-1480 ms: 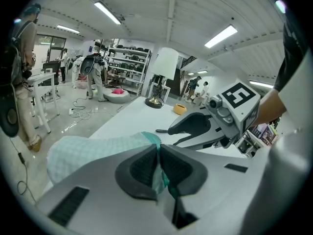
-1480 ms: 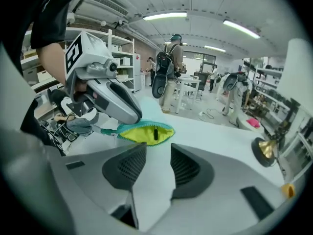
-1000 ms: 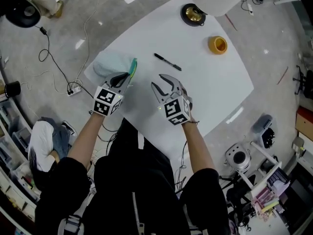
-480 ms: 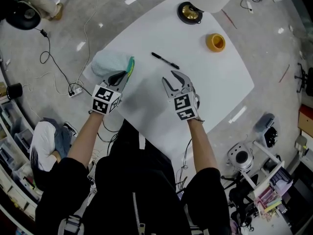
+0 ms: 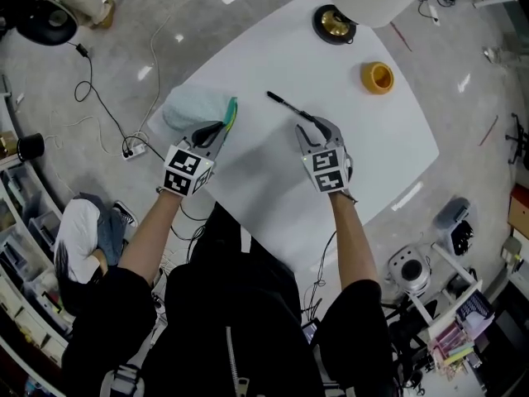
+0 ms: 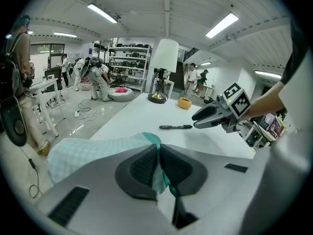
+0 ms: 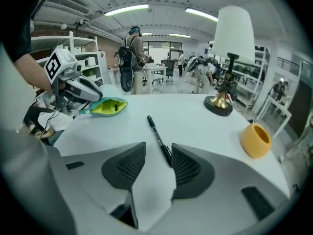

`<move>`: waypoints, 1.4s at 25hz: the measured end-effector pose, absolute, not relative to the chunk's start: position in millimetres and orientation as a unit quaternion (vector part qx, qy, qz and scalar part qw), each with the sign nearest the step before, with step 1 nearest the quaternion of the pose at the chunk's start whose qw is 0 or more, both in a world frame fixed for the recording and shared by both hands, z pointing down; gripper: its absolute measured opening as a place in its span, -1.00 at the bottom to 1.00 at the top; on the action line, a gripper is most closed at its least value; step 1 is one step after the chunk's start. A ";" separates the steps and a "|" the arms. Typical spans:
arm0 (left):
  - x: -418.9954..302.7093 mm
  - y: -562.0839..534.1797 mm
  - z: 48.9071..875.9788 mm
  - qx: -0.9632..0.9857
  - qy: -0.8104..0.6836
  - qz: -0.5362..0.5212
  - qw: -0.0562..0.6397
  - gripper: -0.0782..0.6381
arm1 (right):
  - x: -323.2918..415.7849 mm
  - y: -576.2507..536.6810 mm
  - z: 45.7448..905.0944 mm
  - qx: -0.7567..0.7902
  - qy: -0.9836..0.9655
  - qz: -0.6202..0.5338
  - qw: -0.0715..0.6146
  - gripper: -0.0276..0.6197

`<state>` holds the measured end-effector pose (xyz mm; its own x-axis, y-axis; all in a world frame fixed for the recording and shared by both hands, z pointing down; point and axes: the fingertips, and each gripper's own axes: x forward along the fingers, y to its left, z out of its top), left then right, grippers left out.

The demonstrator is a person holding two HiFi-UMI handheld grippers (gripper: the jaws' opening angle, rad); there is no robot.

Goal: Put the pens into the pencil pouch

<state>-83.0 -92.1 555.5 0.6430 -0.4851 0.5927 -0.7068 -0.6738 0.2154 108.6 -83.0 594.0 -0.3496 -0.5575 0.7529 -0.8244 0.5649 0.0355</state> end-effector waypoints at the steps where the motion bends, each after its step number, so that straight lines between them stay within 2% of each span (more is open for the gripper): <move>1: -83.0 -92.1 555.1 0.880 -0.338 0.253 0.220 -0.67 | 110.9 -84.7 598.1 0.431 -0.799 0.182 0.378 -0.40; 11: -86.6 -97.8 553.5 0.878 -0.342 0.248 0.226 -0.67 | 121.3 -94.7 624.7 0.421 -0.784 0.208 0.406 -0.41; 14: -89.1 -98.7 553.6 0.877 -0.343 0.248 0.227 -0.67 | 123.8 -93.6 629.0 0.418 -0.780 0.210 0.416 -0.45; 16: -90.4 -98.6 553.8 0.877 -0.343 0.248 0.228 -0.67 | 125.2 -91.9 631.6 0.419 -0.776 0.215 0.420 -0.56; 20: -90.5 -97.8 554.8 0.876 -0.343 0.248 0.229 -0.67 | 123.2 -84.6 635.9 0.411 -0.776 0.217 0.426 -0.61; 24: -90.3 -97.8 555.4 0.877 -0.343 0.249 0.229 -0.67 | 120.4 -79.6 636.2 0.409 -0.780 0.219 0.421 -0.69; 29: -90.4 -100.1 552.9 0.877 -0.345 0.247 0.225 -0.67 | 120.1 -80.1 636.1 0.410 -0.779 0.220 0.419 -0.70; 35: -91.6 -102.0 549.3 0.877 -0.349 0.246 0.220 -0.67 | 126.0 -81.5 620.1 0.432 -0.780 0.235 0.386 -0.71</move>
